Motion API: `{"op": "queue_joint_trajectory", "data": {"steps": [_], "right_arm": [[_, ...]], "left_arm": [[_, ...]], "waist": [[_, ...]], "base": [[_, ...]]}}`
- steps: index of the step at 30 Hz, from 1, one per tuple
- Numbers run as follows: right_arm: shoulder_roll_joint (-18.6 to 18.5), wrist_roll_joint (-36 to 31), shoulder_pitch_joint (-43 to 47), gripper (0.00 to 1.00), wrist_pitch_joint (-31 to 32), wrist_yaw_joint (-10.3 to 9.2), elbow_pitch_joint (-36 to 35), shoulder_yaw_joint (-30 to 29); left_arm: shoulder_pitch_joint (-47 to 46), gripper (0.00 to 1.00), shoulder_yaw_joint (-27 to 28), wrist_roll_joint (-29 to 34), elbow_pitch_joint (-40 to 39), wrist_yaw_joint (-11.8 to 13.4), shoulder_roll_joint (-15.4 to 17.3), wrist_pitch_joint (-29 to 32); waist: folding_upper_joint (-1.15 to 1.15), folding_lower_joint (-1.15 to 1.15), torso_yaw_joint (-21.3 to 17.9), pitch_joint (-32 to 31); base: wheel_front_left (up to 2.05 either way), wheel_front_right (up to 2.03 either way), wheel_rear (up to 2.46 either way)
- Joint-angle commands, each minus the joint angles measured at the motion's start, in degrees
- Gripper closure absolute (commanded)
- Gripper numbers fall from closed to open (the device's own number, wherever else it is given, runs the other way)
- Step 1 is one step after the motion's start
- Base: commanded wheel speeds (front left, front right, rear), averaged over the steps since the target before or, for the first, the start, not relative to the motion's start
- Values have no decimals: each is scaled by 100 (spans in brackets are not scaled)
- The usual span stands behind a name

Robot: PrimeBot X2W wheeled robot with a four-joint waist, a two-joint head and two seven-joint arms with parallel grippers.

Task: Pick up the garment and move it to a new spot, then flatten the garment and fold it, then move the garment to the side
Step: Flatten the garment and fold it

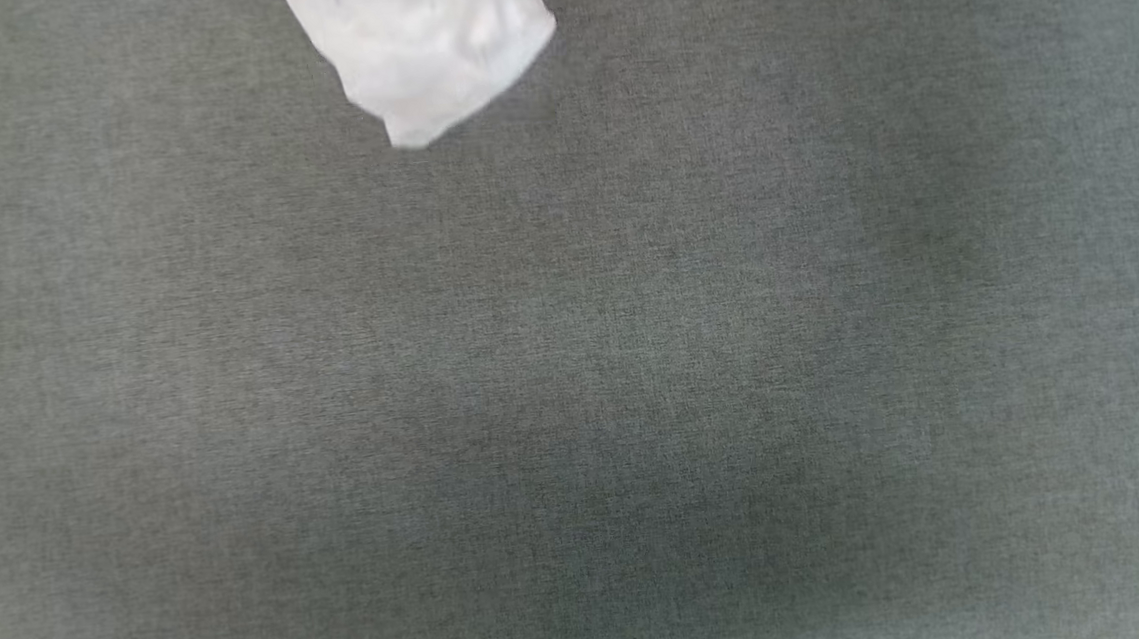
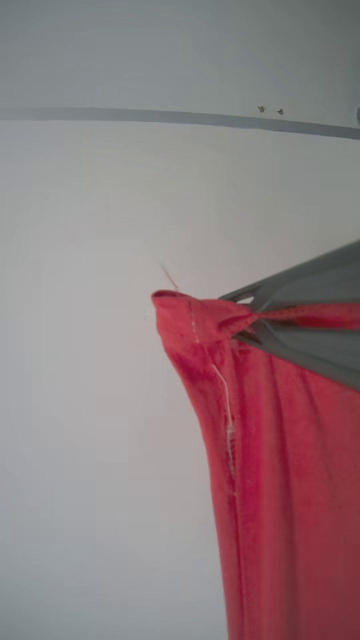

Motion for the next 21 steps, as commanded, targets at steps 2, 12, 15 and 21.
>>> {"op": "queue_joint_trajectory", "data": {"steps": [2,12,15,21], "right_arm": [[-102,32,199,100,-41,-32,106,98],[-596,1206,2962,100,572,-18,-658,1422],[-792,1555,3967,100,793,-18,-1207,1600],[-1014,1977,5861,100,1461,-19,-2459,1441]], "left_arm": [[321,100,-86,-64,-200,15,28,-8],[3567,100,-772,-62,-1351,13,20,-282],[4412,100,-804,112,-1461,13,-160,-306],[5903,100,-379,439,-1915,13,-552,-309]], "waist": [[0,0,50,-76],[0,0,223,-630],[0,0,287,-767],[0,0,459,-1005]], "base": [[0,0,0],[0,0,0],[0,0,0],[0,0,0]]}}
